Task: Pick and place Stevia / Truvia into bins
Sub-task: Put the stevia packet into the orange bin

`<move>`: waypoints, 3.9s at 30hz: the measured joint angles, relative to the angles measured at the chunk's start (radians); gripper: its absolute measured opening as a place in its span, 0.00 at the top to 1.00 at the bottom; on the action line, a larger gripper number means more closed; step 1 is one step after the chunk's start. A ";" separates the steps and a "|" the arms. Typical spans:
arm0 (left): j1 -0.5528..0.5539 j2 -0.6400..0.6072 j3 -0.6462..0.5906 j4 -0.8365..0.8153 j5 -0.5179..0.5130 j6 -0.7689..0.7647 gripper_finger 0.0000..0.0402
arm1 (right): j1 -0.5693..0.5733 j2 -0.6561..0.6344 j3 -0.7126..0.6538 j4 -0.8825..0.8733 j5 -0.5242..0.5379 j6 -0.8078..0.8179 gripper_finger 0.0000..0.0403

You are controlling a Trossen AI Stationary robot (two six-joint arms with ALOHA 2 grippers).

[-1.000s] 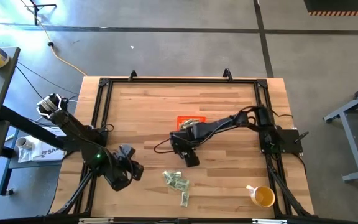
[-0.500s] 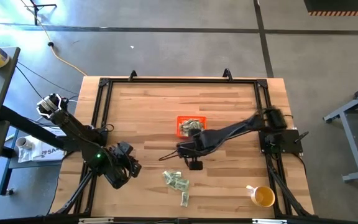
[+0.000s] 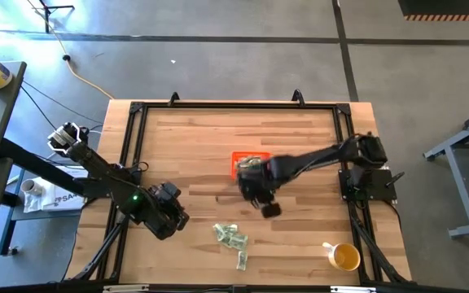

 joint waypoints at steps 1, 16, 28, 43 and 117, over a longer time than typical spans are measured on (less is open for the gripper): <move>0.000 0.000 0.000 0.005 0.000 -0.001 0.55 | 0.022 0.014 0.000 -0.014 0.013 -0.078 0.80; 0.000 0.000 0.000 0.030 -0.034 -0.038 0.55 | -0.022 0.210 0.001 0.149 0.134 -0.350 0.43; 0.000 0.000 0.000 0.031 -0.036 -0.037 0.55 | -0.012 0.201 -0.063 0.019 0.178 -0.201 0.96; 0.000 0.000 0.001 0.030 -0.040 0.078 0.55 | -0.107 -0.064 0.009 0.055 0.325 0.272 0.98; 0.861 0.421 0.203 0.645 0.555 1.499 0.82 | 0.271 -0.419 -0.321 -0.227 0.613 0.919 0.19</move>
